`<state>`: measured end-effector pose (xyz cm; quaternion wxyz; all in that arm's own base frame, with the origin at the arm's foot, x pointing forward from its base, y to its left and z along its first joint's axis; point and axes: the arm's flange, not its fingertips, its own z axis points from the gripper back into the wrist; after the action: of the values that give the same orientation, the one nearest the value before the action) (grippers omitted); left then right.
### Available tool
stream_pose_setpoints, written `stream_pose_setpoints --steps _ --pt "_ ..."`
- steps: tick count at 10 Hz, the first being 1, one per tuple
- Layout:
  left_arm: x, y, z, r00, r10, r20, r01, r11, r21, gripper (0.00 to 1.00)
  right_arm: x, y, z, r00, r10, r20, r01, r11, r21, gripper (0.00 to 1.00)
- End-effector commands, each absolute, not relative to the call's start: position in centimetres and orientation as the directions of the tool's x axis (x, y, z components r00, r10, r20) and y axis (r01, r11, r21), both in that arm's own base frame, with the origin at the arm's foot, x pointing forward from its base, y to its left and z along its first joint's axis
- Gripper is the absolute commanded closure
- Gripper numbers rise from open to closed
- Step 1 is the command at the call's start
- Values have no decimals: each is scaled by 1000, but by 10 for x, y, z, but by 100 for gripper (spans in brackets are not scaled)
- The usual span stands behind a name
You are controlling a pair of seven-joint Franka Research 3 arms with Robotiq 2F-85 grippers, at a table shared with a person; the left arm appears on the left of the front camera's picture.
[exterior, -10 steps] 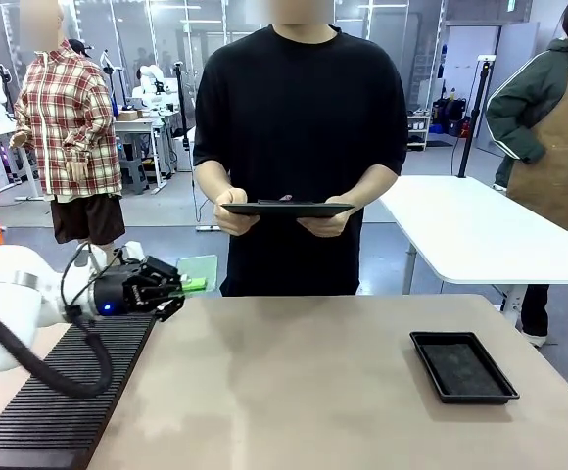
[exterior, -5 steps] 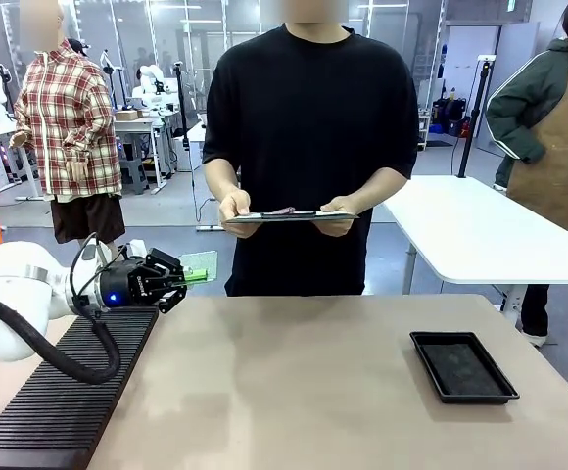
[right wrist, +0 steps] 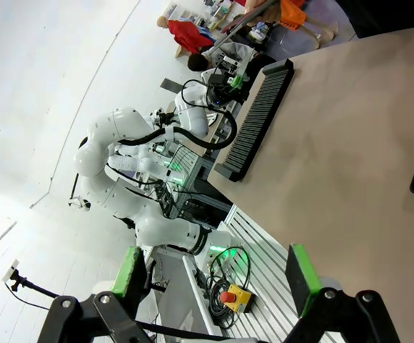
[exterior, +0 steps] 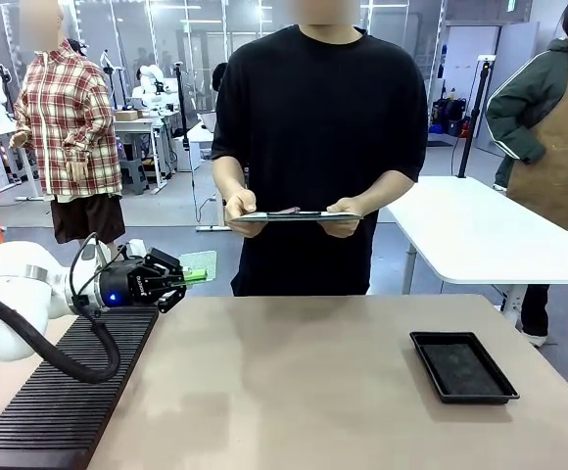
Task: Inspect the PCB.
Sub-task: Pick up the Blank PCB and present it to the human, then release the Blank PCB you were holding.
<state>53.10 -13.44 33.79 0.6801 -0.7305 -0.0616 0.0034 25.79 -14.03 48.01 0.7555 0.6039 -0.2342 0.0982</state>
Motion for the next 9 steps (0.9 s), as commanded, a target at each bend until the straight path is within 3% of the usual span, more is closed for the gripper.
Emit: stream_pose_setpoints --steps 1,9 --pt "530 -136 339 993 93 74 81 -69 -994 97 260 -141 482 860 -138 492 -452 245 858 0" --pt "530 -136 339 993 93 74 81 -69 -994 97 260 -141 482 860 -138 492 -452 245 858 0"
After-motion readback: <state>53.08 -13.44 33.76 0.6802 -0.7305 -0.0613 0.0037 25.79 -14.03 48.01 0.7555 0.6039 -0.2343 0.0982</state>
